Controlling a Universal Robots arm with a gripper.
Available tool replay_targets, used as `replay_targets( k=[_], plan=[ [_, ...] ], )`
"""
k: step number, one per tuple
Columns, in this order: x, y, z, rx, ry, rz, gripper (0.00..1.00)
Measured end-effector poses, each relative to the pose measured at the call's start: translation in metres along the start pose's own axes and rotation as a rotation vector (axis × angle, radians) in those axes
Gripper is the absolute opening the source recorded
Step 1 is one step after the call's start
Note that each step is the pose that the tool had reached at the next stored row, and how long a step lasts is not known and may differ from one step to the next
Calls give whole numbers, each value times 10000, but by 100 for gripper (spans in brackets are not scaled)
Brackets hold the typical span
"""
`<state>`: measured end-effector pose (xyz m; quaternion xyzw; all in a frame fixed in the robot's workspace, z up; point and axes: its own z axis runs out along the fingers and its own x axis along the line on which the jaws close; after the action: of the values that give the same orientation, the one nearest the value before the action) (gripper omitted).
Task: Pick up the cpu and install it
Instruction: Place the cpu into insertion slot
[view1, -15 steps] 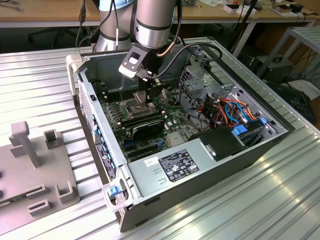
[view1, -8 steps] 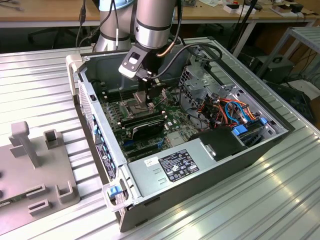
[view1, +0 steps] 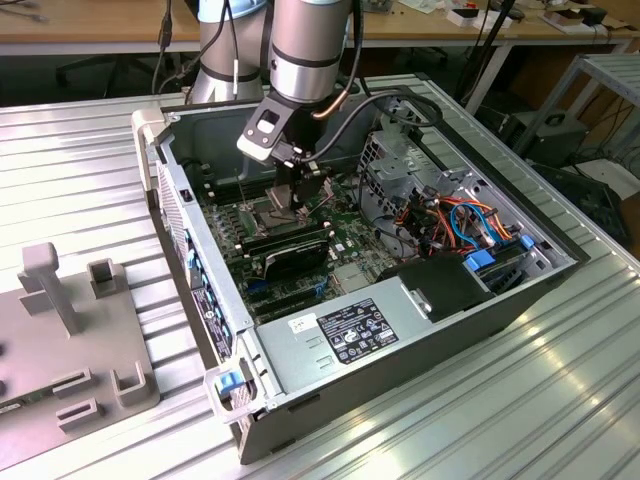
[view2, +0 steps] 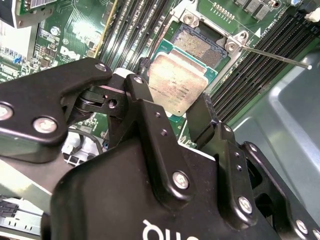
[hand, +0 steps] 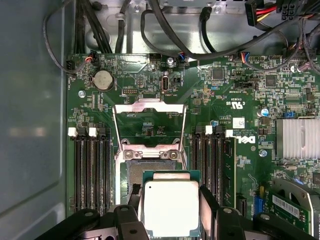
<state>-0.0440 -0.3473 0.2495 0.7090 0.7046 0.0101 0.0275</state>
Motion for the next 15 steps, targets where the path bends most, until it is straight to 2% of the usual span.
replay_targets(
  k=[6, 11, 15],
  plan=[
    [7, -2, 35, 1, -1, 2, 55],
    [40, -4, 67, 0, 3, 1, 55],
    [57, -6, 105, 0, 27, 2, 55]
  ],
)
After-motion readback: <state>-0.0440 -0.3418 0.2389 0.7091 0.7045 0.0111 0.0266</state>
